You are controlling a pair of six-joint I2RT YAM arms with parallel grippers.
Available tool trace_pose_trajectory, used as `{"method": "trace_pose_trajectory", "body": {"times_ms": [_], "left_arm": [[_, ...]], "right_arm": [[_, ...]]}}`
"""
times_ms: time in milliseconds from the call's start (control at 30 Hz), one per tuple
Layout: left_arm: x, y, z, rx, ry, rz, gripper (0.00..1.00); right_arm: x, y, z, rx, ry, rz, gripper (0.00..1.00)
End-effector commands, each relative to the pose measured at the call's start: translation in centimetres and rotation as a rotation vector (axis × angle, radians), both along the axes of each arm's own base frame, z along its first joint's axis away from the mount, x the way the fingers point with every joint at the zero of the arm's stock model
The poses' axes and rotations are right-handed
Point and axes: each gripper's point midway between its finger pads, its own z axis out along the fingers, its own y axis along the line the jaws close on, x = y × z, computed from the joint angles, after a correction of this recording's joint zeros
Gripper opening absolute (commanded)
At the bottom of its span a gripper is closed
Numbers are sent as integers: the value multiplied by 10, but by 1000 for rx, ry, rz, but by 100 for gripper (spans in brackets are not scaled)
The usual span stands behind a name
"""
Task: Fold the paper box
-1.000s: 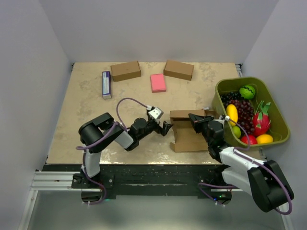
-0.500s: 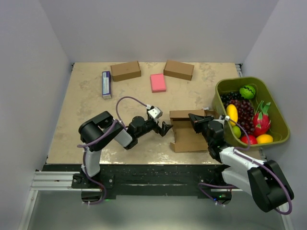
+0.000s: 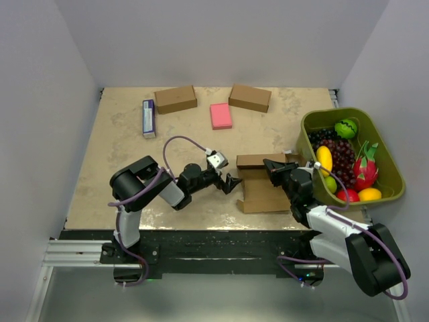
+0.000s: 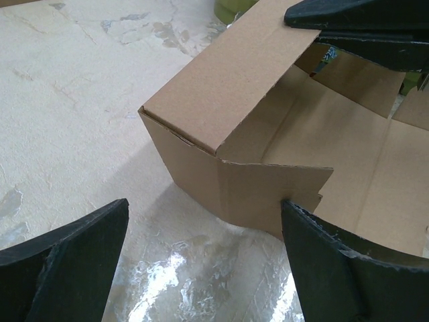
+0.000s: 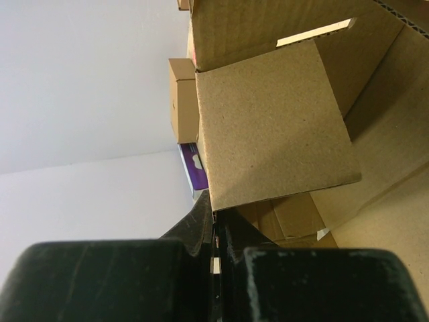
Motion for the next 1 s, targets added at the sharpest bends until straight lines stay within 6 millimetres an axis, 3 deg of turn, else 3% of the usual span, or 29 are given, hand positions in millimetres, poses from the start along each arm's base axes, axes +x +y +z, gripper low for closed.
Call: {"method": "trace_pose_trajectory", "body": {"times_ms": [0,267,433,667,967], "left_arm": [[10,-12,70,-172,-205,-20,100],[27,-28,78,-188,-216,-15,100],[39,-36,71,-165,-196,-3,95],[48,-28,61,-133,-167,67,79],[56,-10,34,-22,-115,168,70]], "right_arm": [[-18,-13,-57,-75,200,-23,0],[-19,-11,-59,-75,205,-14,0],[-18,-10,-59,-83,208,-9,0],[-17,-10,-61,-85,215,-6,0],[-16,-7,-62,-77,217,2,0]]}}
